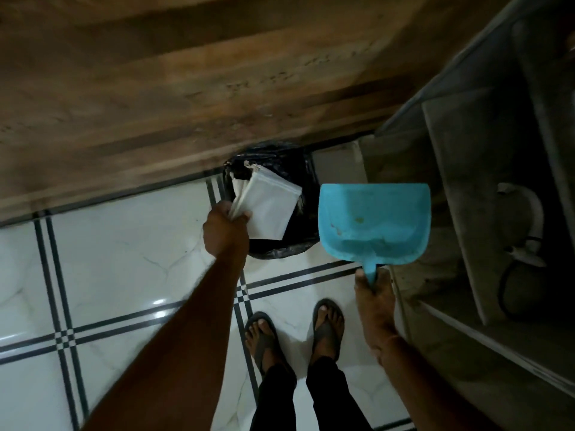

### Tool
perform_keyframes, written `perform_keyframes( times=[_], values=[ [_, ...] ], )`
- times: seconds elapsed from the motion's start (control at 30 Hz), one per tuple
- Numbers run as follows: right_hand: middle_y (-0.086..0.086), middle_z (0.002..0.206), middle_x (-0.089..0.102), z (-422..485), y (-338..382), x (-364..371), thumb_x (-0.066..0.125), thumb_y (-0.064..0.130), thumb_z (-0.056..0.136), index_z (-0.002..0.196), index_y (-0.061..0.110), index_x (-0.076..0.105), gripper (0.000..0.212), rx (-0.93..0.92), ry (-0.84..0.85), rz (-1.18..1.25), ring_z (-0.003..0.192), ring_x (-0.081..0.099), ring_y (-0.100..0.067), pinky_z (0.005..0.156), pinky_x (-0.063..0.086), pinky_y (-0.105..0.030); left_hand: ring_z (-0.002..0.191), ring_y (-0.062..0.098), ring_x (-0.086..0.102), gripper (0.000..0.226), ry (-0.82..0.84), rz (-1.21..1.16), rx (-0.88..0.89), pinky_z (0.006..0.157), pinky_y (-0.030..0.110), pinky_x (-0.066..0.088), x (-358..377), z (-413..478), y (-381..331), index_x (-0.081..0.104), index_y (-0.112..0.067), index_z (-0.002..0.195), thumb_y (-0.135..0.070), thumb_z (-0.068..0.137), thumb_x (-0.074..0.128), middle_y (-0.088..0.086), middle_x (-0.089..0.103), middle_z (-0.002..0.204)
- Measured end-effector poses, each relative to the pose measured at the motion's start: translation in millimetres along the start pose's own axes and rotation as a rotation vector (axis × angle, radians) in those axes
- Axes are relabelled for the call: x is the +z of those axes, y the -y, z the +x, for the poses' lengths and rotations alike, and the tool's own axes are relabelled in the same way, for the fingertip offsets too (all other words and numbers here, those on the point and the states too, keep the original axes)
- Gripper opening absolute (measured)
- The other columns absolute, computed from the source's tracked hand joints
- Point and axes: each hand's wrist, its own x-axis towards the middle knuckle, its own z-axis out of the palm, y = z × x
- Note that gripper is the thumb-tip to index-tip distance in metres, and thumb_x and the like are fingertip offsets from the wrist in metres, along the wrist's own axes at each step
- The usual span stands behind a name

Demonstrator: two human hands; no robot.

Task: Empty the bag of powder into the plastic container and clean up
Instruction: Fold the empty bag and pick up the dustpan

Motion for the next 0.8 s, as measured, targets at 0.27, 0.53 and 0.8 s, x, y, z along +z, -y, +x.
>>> perform_keyframes(
  times=[0.27, 0.53, 0.8],
  values=[
    [0.003, 0.075, 0.058, 9, -23, 1, 0.066, 0.045, 0.090, 0.097, 0.015, 0.056, 0.032, 0.007, 0.075, 0.046, 0.069, 0.054, -0.018, 0.069, 0.048, -0.041, 0.106, 0.026, 0.070, 0.035, 0.287, 0.095, 0.026, 0.094, 0.037, 0.056, 37, 42, 3, 0.071, -0.016, 0.114, -0.019, 0.081, 0.081, 0.007, 0.075, 0.109],
    [-0.005, 0.082, 0.064, -68, 32, -59, 0.066, 0.039, 0.096, 0.093, 0.011, 0.059, 0.028, 0.078, 0.043, -0.047, 0.085, 0.065, -0.032, 0.081, 0.055, -0.053, 0.128, 0.030, 0.057, 0.066, 0.407, 0.534, 0.391, 0.099, 0.041, 0.051, -44, -64, -71, 0.054, -0.022, 0.138, -0.053, 0.083, 0.075, 0.008, 0.062, 0.139],
    [-0.003, 0.077, 0.070, -196, 95, -178, 0.065, 0.073, 0.068, 0.086, 0.016, 0.067, 0.059, 0.227, -0.028, 0.170, 0.074, 0.067, -0.026, 0.071, 0.057, -0.042, 0.131, 0.034, 0.051, 0.075, 0.432, 0.727, 0.800, 0.102, 0.047, 0.047, -151, -239, -177, 0.046, -0.021, 0.147, -0.064, 0.088, 0.062, 0.013, 0.058, 0.141]
  ],
)
